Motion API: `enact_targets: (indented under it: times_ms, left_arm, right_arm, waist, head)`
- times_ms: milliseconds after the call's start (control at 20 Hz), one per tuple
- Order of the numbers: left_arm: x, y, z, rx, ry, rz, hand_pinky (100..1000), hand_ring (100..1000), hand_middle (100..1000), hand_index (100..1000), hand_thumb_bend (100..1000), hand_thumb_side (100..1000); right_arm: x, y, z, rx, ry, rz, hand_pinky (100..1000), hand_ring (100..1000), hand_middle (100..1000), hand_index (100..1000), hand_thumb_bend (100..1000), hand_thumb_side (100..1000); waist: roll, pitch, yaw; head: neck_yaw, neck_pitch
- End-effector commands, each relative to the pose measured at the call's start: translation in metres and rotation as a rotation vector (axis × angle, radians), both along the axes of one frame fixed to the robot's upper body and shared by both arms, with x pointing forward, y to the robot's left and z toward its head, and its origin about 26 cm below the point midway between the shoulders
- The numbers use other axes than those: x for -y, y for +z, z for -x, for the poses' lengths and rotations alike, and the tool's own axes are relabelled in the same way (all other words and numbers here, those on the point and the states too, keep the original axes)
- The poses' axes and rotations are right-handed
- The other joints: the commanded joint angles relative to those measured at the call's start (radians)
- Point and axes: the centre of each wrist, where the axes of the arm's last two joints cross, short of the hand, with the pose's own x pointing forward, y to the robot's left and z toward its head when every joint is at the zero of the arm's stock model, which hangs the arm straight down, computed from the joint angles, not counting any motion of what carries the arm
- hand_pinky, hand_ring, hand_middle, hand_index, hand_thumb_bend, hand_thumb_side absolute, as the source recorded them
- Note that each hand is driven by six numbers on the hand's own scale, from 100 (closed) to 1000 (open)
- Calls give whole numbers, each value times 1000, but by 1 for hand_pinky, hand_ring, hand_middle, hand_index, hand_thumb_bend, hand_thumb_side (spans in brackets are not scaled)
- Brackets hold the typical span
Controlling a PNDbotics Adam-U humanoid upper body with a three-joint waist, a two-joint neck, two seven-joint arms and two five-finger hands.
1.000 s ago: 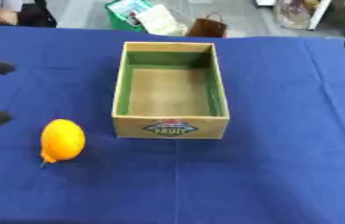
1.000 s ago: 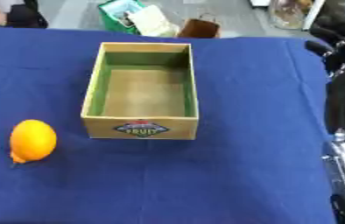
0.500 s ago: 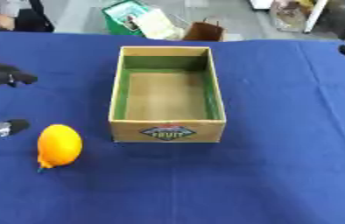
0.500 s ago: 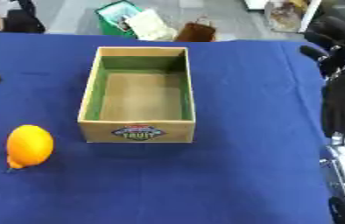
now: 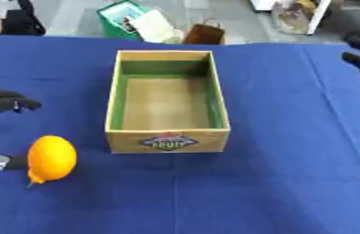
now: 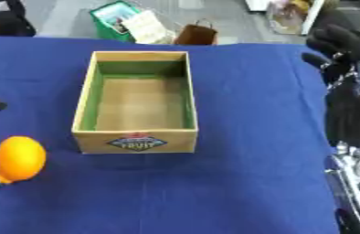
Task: Pick up objects on the table and place them in the box.
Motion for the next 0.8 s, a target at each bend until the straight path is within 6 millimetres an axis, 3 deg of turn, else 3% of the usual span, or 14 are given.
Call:
enact_targets:
  times_ms: [50,150,800]
  left_arm:
    - [-1,6,-4,1,6,-37,749,800,827,981,761,891]
    - [1,3,-7,-8,0,-46,747,797,813,969,794,913]
    - [6,-19,-21,-44,30,-65,717,779,763,917,746,920]
  right_arm:
    - [0,7,1,23,8,2,801,826,760,837,100,1000]
    - [-1,7,1,24,9,0,801,826,759,837,100,1000]
    - [-2,6,1,21,12,-11,803,825,757,837,100,1000]
  waist:
    - [2,-13,-3]
    - [2,-12,-5]
    - [-1,-8,-11]
  head:
    - [-1,-15]
    - [0,-17]
    - [10,-21]
